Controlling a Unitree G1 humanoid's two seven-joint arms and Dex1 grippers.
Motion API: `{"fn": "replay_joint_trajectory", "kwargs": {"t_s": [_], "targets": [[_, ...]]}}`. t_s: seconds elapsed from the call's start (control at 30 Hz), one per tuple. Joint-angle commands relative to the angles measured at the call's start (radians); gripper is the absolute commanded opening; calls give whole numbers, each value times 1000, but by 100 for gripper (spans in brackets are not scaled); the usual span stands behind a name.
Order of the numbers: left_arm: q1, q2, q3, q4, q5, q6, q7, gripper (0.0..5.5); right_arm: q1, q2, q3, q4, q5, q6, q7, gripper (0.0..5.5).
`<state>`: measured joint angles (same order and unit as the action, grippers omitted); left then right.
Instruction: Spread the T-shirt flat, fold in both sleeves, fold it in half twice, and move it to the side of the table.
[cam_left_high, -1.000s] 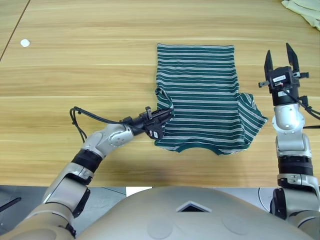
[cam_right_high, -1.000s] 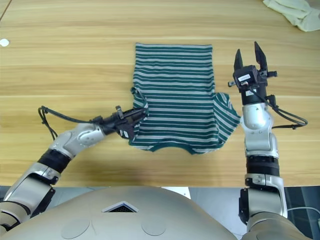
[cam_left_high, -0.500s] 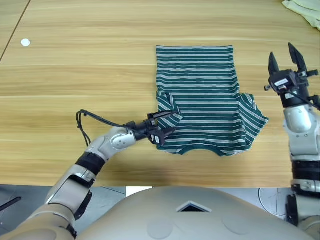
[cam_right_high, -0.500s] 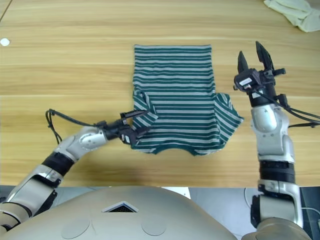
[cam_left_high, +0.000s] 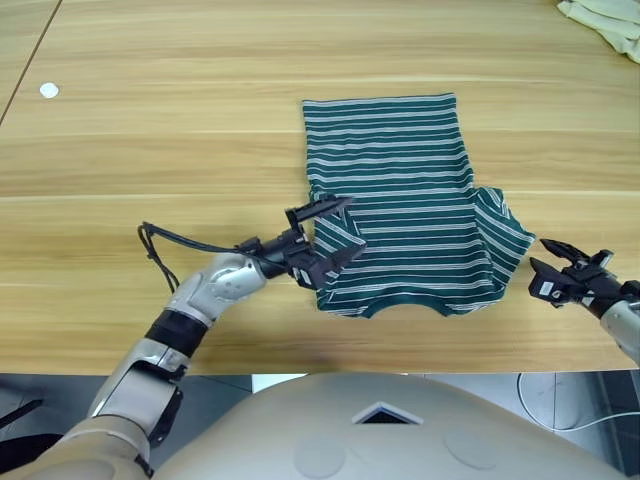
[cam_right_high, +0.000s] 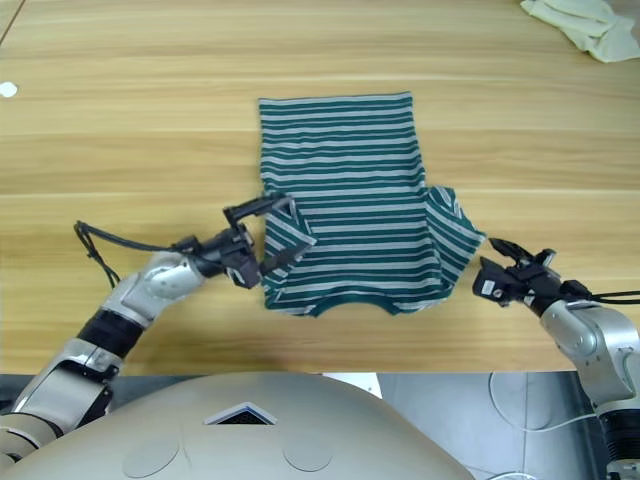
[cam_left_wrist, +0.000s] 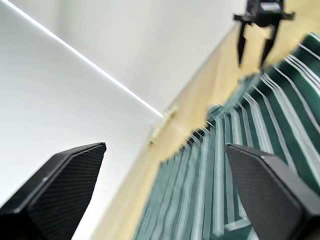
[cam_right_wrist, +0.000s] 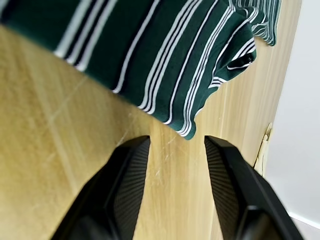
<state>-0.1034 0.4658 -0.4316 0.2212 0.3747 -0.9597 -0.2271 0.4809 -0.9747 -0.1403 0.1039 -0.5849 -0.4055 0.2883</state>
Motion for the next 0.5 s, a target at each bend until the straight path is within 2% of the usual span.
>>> {"fn": "replay_joint_trajectory", "kwargs": {"t_s": [0.03, 0.2, 0.5], "targets": [[32, 35, 65, -68, -69, 8, -7, 444, 56, -8, 1, -29, -24, 29, 16, 202], [45, 41, 122, -92, -53, 20, -1, 444, -66, 39, 124, 55, -63, 42, 4, 202], [58, 29, 146, -85, -31, 17, -4, 444, -126, 32, 207, 136, -82, 47, -42, 202]]}}
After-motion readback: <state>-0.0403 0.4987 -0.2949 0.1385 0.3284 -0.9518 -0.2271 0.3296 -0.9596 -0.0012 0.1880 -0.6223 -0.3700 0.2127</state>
